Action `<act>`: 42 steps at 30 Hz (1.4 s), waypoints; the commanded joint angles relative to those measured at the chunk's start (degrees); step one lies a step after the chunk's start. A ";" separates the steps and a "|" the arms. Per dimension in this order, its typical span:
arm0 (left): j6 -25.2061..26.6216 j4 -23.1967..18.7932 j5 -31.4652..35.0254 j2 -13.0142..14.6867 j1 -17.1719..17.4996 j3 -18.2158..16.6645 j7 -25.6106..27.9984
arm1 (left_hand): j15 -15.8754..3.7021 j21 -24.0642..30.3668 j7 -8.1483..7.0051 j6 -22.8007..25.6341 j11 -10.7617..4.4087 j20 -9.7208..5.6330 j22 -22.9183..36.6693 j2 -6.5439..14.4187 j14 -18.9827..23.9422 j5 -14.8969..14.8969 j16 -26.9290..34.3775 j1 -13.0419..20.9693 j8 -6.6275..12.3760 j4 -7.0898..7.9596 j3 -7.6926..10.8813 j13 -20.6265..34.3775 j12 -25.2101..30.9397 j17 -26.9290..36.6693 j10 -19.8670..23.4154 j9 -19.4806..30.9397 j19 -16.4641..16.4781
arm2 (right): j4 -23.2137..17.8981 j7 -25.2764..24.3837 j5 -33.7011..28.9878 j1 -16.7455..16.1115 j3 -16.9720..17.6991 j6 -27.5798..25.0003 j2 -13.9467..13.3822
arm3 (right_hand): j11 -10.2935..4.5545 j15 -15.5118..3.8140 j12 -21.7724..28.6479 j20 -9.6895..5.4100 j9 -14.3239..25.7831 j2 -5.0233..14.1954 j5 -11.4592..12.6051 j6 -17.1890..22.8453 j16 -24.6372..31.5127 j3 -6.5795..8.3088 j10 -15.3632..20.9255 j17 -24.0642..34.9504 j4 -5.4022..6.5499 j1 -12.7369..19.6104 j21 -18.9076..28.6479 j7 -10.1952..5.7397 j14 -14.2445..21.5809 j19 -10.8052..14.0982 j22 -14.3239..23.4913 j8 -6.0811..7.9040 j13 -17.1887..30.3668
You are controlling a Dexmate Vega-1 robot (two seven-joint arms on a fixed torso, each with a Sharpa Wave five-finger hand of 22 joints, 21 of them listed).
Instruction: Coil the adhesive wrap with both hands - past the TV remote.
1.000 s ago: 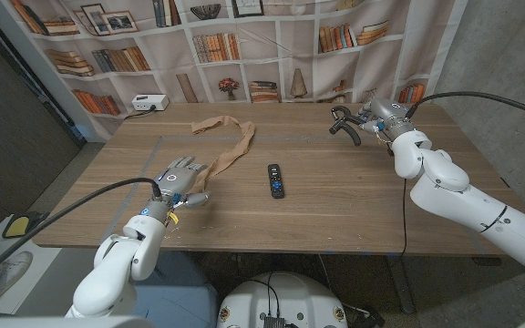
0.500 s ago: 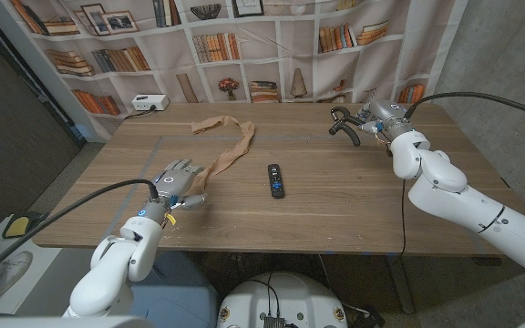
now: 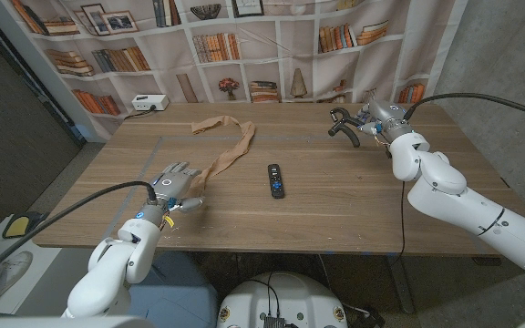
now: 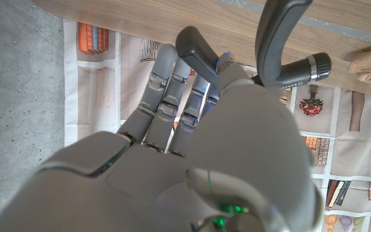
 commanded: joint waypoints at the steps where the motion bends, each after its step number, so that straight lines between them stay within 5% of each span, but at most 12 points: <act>1: 0.63 0.58 0.24 -0.33 0.06 0.13 -0.89 | 0.25 0.00 0.12 0.38 0.10 0.38 0.10 -0.14 0.17 0.02 -0.04 0.45 0.04 0.14 -0.31 0.34 -0.11 0.13 0.28 0.25 0.09 | -0.73 0.24 -0.32 -0.29 -0.04 -0.41 -0.33 | -0.49 -8.79 0.14 -7.26 0.27 2.84 0.31 0.22 -0.10 5.07 0.71 0.16 -1.19 2.33 0.49 -0.16 3.62 -0.51 -0.05 -0.05 0.28; 42: 2.50 1.17 2.37 -0.81 1.08 0.95 -3.48 | 0.67 0.07 0.25 0.07 0.70 0.97 0.12 0.24 0.53 0.04 0.09 0.67 -0.56 0.23 -1.25 0.67 -0.51 0.13 -0.02 0.22 -0.14 | -1.62 1.69 -1.40 -0.46 -0.85 -1.06 -0.31 | -0.44 -8.79 -0.36 -7.02 0.40 2.64 0.26 0.32 -0.85 5.67 1.01 0.49 -1.24 2.17 2.03 -0.38 3.99 -1.47 -0.25 -0.16 0.61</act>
